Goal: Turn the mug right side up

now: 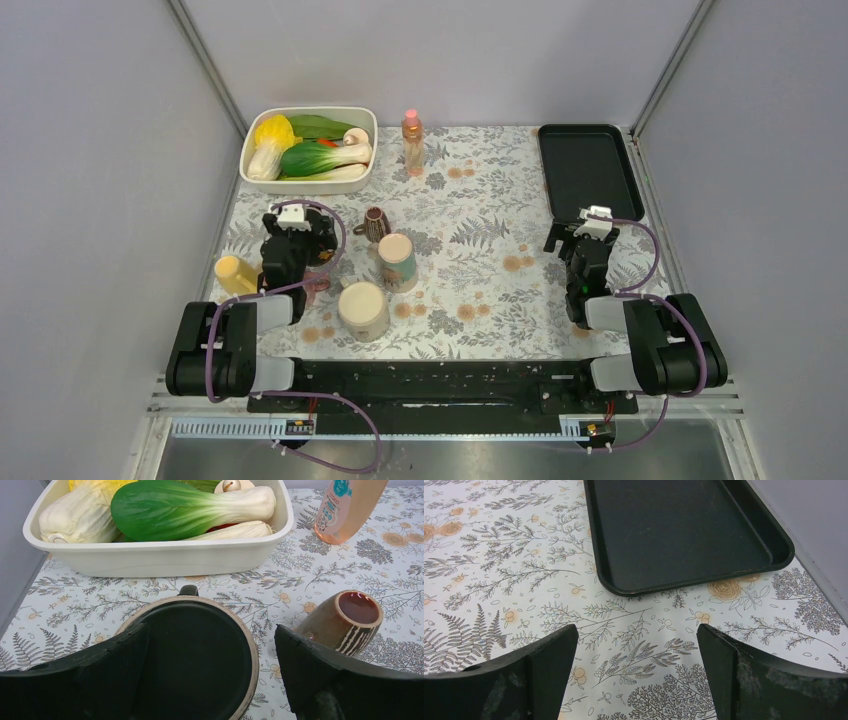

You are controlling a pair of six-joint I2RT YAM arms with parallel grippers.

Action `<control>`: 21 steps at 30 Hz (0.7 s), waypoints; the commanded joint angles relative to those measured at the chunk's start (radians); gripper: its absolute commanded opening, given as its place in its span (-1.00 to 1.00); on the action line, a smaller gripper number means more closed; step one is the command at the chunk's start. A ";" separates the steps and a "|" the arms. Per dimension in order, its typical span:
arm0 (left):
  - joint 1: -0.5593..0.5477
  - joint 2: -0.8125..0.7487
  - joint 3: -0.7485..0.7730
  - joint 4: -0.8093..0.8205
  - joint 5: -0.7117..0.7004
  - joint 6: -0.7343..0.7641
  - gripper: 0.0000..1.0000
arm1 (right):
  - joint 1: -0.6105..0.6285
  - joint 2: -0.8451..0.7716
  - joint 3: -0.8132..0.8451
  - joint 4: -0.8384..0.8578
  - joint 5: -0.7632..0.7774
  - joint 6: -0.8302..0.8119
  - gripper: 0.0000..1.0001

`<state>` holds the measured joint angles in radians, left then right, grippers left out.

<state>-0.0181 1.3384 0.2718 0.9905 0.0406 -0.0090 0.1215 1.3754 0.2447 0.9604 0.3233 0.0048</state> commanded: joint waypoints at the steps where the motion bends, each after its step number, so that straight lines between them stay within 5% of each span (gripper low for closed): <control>1: -0.002 0.010 -0.016 0.039 -0.010 -0.022 0.98 | -0.005 -0.012 0.014 0.065 0.022 -0.011 0.97; 6: 0.008 -0.047 0.015 -0.060 0.069 -0.002 0.98 | -0.003 -0.087 -0.003 0.035 -0.063 -0.035 0.97; 12: 0.015 -0.199 0.217 -0.464 0.267 0.070 0.98 | -0.003 -0.272 0.159 -0.396 -0.197 0.016 0.98; 18: 0.003 -0.199 0.619 -1.184 0.661 0.285 0.97 | -0.003 -0.321 0.250 -0.519 -0.521 0.081 0.97; 21: -0.118 -0.199 0.707 -1.483 0.708 0.514 0.87 | -0.003 -0.327 0.273 -0.553 -0.604 0.096 0.97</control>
<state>-0.0250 1.1625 0.8768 0.0135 0.5159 0.2123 0.1211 1.0615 0.4709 0.5175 -0.0807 0.0563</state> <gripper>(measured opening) 0.966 0.986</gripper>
